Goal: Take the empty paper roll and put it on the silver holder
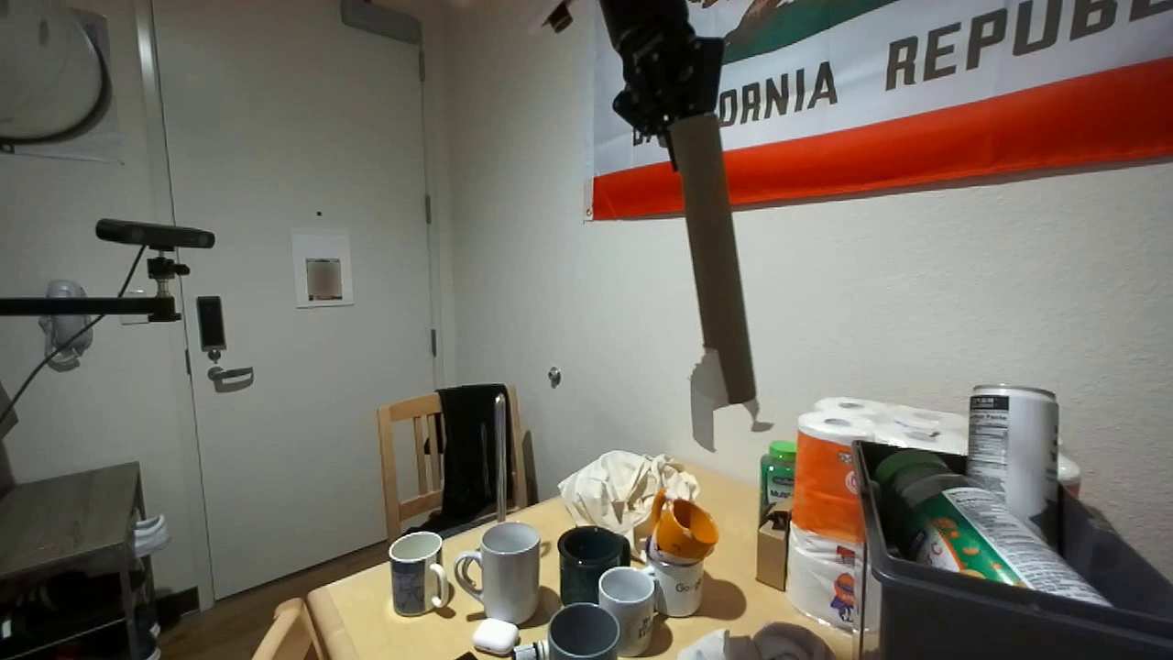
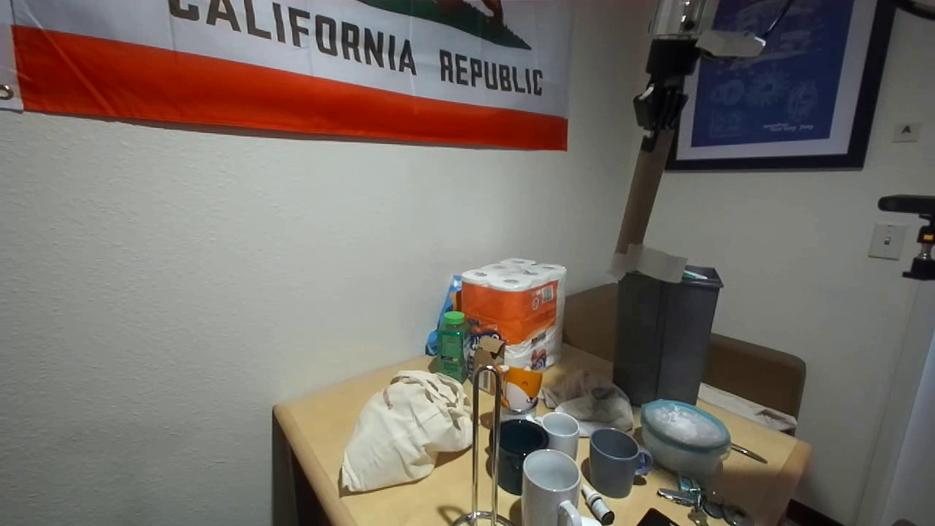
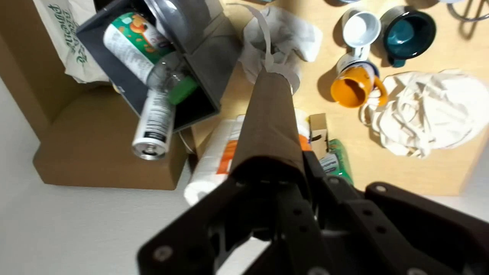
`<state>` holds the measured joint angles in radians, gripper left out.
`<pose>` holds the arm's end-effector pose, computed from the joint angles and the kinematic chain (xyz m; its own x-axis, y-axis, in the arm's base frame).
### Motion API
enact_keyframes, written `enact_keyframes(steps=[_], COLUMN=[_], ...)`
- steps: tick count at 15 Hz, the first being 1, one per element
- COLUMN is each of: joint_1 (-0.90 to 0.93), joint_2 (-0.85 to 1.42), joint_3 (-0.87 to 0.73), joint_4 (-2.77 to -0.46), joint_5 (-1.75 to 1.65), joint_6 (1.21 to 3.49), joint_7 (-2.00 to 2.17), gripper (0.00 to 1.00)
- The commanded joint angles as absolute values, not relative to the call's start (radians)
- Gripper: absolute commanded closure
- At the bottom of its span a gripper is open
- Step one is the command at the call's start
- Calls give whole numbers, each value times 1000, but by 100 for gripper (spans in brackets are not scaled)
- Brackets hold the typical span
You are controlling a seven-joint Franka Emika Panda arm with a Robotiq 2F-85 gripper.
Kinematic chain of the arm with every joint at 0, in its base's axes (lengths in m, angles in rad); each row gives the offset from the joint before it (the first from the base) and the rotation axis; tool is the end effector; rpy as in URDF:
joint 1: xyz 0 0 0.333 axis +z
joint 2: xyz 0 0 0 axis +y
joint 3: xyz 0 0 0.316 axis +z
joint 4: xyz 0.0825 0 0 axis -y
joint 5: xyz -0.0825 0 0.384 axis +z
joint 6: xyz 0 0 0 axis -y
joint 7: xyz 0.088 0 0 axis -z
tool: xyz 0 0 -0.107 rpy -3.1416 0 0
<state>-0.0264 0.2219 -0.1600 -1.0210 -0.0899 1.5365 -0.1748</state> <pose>0.5918 -0.1044 0.7501 0.9637 0.0048 0.2668 -0.0418 -0.9848 0.1688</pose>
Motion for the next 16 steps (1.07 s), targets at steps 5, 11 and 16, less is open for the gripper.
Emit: enact_keyframes(steps=[5, 11, 16], joint_1=[107, 183, 224], joint_2=[140, 107, 96], joint_3=[-21, 62, 109], joint_4=[-1109, -1177, -1259], joint_5=[-75, -73, -69], joint_6=[1428, 1428, 1494], joint_7=[-302, -357, -365], gripper=[99, 99, 99])
